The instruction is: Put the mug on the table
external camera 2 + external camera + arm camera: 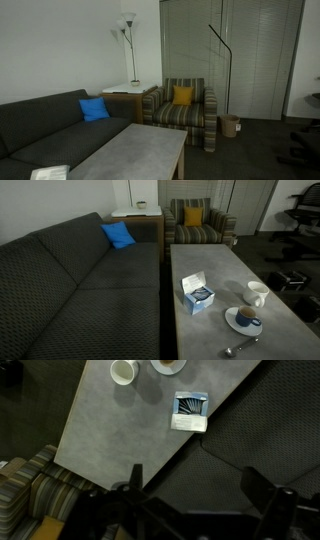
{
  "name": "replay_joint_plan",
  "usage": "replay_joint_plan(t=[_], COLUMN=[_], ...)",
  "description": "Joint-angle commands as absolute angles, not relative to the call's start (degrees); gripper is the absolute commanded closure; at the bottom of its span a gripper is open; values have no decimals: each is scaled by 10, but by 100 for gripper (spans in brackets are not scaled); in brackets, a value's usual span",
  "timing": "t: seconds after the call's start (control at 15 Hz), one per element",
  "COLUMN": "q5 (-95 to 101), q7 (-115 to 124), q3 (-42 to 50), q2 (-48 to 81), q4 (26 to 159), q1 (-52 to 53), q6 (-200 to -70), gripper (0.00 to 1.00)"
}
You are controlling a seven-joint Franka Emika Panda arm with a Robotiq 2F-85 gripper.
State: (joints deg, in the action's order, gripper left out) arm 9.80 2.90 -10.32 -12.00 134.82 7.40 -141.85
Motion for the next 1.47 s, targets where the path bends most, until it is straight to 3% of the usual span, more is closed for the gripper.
replay_joint_plan(t=[0.0,0.47,0.87,1.4], q5=[14,-184,-170,-156], q7=[-65,-261,-257,-241], q3=[-70,-56,-59,-69], q2=[-67,44,118,120], q4=[1363,1332,1313,1316], q1=[89,74,40,28], q6=[-1485,-1471,-1465,-1459], gripper=[0,0,0,0])
